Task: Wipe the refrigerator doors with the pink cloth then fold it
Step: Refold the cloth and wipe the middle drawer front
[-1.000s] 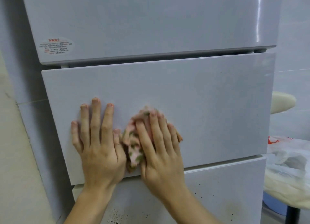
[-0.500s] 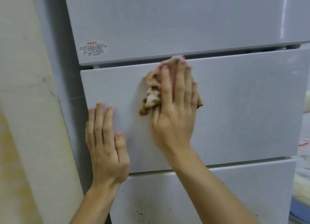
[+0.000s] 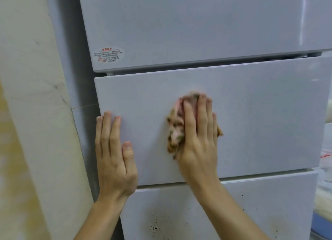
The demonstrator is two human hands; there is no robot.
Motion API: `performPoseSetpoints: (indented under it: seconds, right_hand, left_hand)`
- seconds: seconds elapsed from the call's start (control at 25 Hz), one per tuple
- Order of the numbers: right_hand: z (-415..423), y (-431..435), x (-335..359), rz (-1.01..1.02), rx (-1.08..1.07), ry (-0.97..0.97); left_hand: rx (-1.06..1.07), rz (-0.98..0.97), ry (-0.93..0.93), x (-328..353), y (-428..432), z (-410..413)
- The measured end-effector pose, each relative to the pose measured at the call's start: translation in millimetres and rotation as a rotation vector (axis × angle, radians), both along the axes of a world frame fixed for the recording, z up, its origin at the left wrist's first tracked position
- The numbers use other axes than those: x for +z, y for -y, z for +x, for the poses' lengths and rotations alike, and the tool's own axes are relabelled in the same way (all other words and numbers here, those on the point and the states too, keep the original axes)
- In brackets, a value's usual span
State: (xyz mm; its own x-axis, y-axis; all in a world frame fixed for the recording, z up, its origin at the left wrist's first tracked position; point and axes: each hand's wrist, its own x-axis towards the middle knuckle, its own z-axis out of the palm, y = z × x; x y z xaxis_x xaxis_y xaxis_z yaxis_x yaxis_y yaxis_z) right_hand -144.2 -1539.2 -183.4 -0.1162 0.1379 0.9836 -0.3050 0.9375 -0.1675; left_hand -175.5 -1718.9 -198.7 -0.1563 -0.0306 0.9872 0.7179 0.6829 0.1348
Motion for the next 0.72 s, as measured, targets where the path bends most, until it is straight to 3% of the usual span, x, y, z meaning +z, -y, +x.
performPoseSetpoints:
  seconds: [0.12, 0.2, 0.36, 0.52, 0.72]
  right_hand:
    - [-10, 36, 54, -0.094, 0.019, -0.077]
    - [-16, 55, 55, -0.014, 0.042, -0.097]
    - [-13, 63, -23, 0.297, 0.125, 0.008]
    - [-3, 40, -76, 0.388, 0.062, 0.103]
    - [-10, 41, -1, 0.102, 0.059, -0.049]
  left_hand:
    - [-0.017, 0.007, -0.003, 3, 5, -2]
    - [-0.029, 0.015, -0.027, 4, 8, -4]
    - [-0.150, 0.064, -0.022, -2, 9, -1]
    - [0.071, -0.075, -0.008, -2, 23, -5]
    - [0.312, -0.196, -0.030, 5, 46, -5]
